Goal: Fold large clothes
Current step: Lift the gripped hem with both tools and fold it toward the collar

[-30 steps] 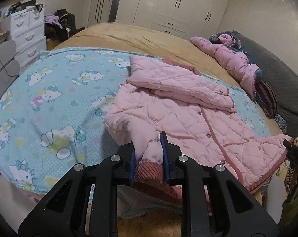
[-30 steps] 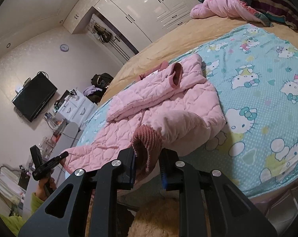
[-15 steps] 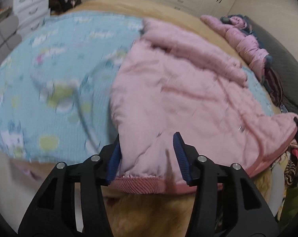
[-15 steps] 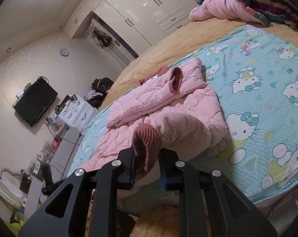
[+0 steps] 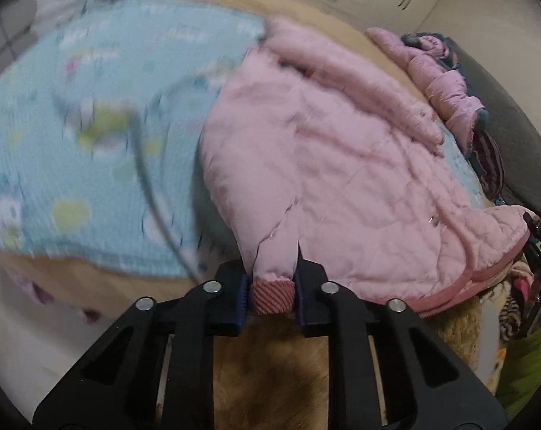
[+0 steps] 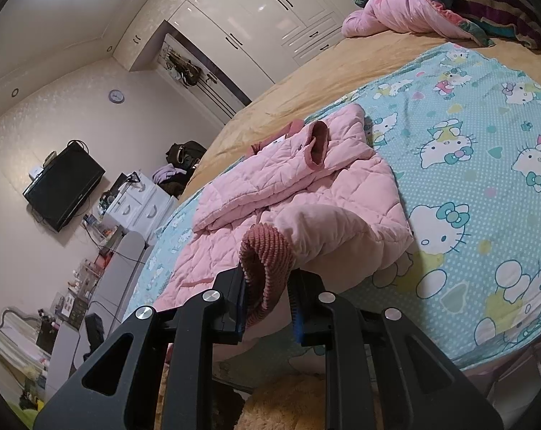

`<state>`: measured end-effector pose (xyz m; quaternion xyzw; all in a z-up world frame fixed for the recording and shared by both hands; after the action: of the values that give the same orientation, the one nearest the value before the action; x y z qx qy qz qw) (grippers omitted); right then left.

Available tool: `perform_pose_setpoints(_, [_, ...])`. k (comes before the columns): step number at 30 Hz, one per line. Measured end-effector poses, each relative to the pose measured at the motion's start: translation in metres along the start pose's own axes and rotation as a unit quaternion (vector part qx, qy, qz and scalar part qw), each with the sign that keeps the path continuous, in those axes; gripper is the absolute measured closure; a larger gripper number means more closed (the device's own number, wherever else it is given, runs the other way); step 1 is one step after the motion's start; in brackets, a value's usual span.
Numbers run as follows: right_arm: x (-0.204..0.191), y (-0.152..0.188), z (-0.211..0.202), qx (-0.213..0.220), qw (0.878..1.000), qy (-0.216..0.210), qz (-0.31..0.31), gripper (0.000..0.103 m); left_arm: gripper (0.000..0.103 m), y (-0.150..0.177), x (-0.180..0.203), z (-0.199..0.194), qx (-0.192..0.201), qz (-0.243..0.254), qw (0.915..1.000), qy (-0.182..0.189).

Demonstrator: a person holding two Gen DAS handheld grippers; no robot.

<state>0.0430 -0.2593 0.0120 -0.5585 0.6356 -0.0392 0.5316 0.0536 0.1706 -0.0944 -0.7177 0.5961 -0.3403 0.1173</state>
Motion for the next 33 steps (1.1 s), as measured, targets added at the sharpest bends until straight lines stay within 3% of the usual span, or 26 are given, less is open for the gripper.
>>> perform_pose_setpoints(7, [-0.005,-0.019,0.002,0.011,1.0,-0.002,-0.002,0.085,0.093,-0.071,0.036,-0.034,0.079,0.042,0.9959,0.005])
perform_pose_setpoints(16, [-0.019,-0.067,0.008,0.03,0.999,-0.006,-0.029,0.085,0.093,-0.141,0.093,-0.049,0.136,0.115,0.984,-0.006])
perform_pose_setpoints(33, [-0.028,-0.154,0.033,0.059,0.997,-0.023,-0.038,0.085,0.093,-0.222,0.116,-0.038,0.161,0.143,0.9761,-0.028])
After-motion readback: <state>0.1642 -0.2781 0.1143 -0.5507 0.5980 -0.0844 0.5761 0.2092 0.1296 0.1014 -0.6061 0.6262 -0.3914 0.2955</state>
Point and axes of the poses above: each gripper's, at about its wrist camera, not at the fingertips, and z roughly the way its jaws point, x to its right, y to its underside, the point moved 6 cm from there along z, roughly the way its jaws point, and after that the axes turned 3 degrees about x, right-handed, at the moved point
